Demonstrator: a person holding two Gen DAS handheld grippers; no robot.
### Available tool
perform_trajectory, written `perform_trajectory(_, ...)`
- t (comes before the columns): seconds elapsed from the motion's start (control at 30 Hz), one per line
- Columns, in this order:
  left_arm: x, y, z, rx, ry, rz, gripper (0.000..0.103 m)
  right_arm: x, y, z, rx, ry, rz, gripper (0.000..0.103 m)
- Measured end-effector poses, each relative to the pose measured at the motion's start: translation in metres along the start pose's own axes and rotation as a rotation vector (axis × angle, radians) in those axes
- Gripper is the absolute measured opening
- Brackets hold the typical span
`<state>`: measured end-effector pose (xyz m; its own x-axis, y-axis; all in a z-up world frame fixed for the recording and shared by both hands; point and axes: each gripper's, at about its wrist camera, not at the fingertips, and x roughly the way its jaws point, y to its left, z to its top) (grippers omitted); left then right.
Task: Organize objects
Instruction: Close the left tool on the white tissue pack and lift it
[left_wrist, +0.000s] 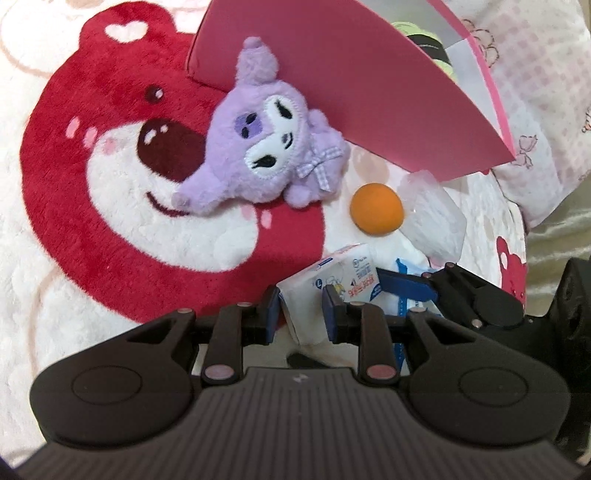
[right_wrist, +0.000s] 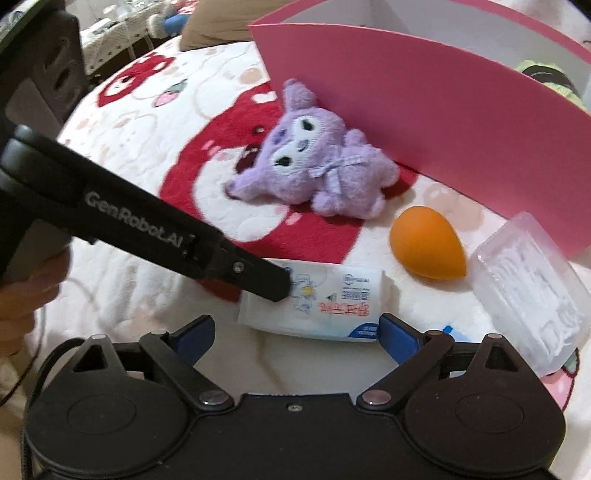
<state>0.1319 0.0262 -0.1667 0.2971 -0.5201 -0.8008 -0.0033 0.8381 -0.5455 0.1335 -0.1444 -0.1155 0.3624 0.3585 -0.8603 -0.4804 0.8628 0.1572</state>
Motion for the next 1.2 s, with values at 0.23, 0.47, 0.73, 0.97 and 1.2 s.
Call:
perform_trajectory(0.23,0.002,0.001,-0.009,-0.026,0.009,-0.014,0.025,0.005,0.005,-0.007,-0.016,-0.042,-0.085,0.092)
perform_trajectory(0.47,0.003,-0.018,-0.021,0.054,-0.067,0.061,0.026,0.007,0.010,-0.010,-0.019,-0.073,-0.115,0.088)
perform_trajectory(0.73,-0.003,-0.023,-0.019,0.096,-0.090,0.064,0.026,0.007,0.024,-0.009,0.031,-0.104,-0.219,0.085)
perform_trajectory(0.97,-0.013,-0.027,-0.013,0.122,-0.059,0.028,0.028,-0.002,0.028,0.004,0.041,-0.083,-0.233,0.086)
perform_trajectory(1.2,-0.027,-0.037,-0.013,0.164,-0.047,0.018,0.028,-0.012,0.035,0.010,0.046,-0.097,-0.240,0.087)
